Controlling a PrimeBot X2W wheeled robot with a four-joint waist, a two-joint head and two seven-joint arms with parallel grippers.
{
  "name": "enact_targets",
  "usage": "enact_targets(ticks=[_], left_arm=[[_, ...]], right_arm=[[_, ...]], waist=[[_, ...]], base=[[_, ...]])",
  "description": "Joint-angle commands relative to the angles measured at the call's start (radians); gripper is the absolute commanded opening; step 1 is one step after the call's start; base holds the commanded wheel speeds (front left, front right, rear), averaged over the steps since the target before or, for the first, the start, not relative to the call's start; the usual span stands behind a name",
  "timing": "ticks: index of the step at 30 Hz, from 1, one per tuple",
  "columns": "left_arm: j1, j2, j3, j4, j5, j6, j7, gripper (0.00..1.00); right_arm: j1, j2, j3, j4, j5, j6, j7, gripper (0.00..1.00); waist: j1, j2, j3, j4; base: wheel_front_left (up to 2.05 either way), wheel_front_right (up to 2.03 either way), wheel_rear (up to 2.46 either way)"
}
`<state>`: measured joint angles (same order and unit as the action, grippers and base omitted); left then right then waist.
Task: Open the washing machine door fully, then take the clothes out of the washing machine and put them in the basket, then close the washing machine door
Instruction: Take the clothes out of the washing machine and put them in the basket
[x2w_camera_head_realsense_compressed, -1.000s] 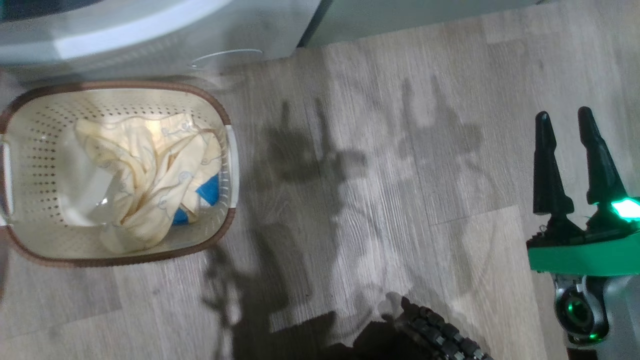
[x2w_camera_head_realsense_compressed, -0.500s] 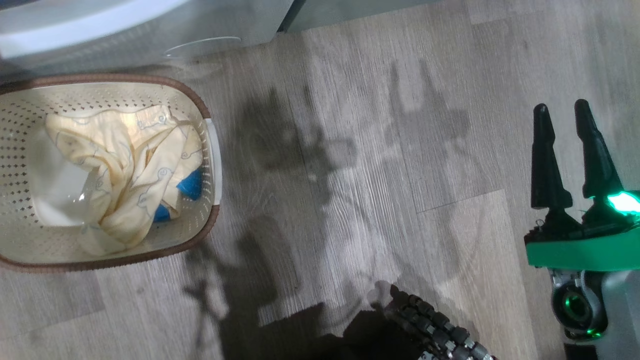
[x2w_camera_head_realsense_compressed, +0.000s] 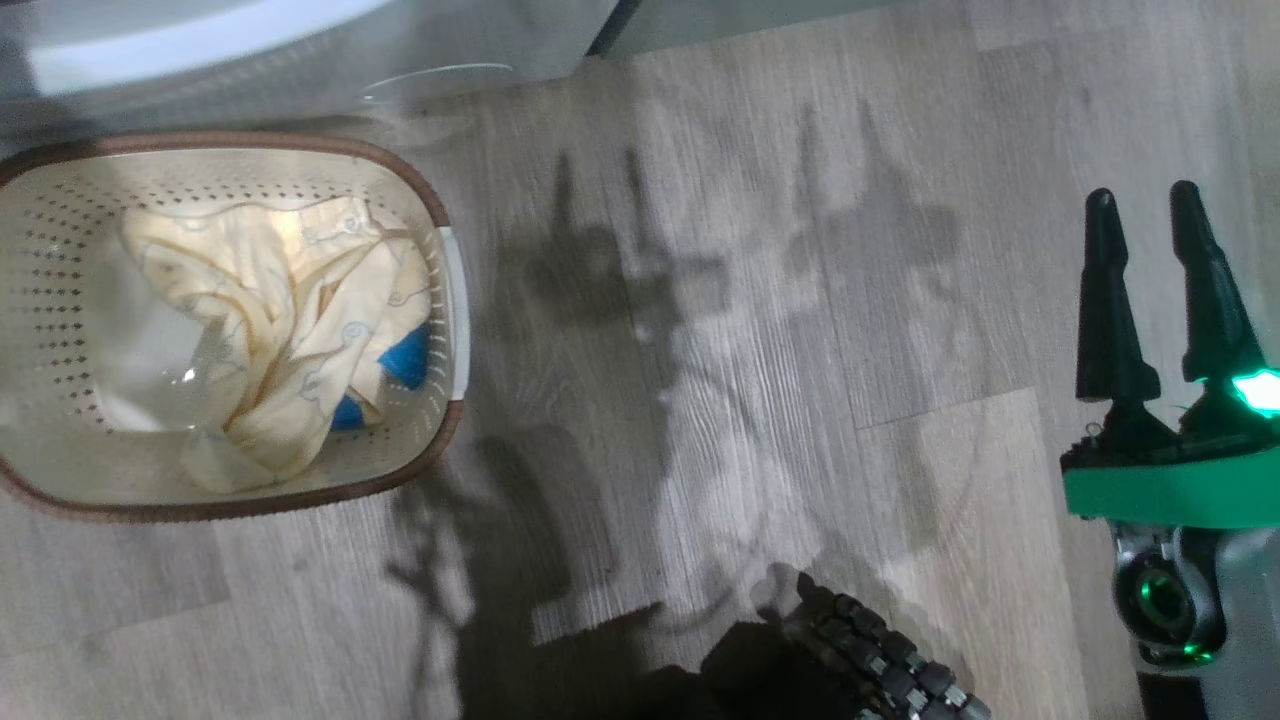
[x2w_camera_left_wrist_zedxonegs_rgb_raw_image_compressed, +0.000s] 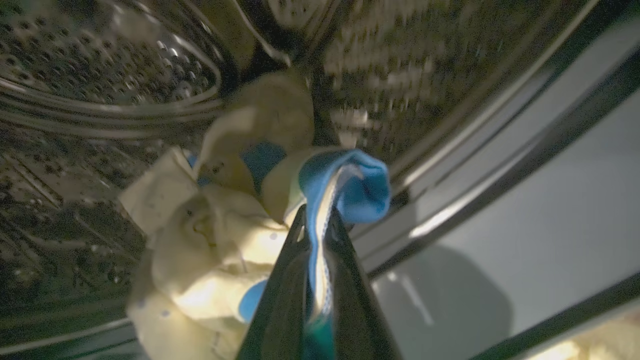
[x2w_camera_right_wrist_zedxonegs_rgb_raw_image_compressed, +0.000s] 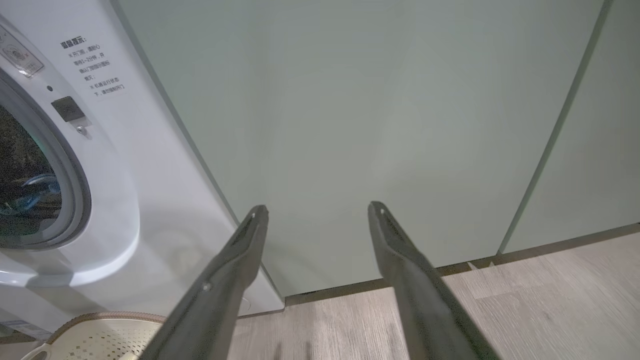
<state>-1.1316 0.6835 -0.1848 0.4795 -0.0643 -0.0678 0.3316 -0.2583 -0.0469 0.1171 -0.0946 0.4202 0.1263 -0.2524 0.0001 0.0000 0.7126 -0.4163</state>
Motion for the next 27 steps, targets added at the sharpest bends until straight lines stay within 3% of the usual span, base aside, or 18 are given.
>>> enact_targets(ticks=[1,16,27], left_arm=[[-0.016,0.035,0.043,-0.050,-0.009,0.012,-0.029,0.00],[0.255,-0.095,0.152,-0.325,-0.129,0.160,-0.378,0.00],[0.547,-0.200,0.220,-0.571,-0.201,0.239,-0.533,0.00]], right_arm=[[0.003,-0.003,0.003,-0.029,-0.008,0.004,-0.009,1.00],[0.039,-0.003,-0.050,-0.043,-0.108,0.004,-0.009,1.00],[0.079,-0.003,-0.079,-0.053,-0.156,0.004,-0.009,1.00]], waist=[[-0.0001,0.0000,-0.008,0.012],[-0.0001,0.0000,-0.110,0.120],[-0.0001,0.0000,-0.198,0.202]], base=[[0.00,0.00,0.00],[0.00,0.00,0.00],[0.00,0.00,0.00]])
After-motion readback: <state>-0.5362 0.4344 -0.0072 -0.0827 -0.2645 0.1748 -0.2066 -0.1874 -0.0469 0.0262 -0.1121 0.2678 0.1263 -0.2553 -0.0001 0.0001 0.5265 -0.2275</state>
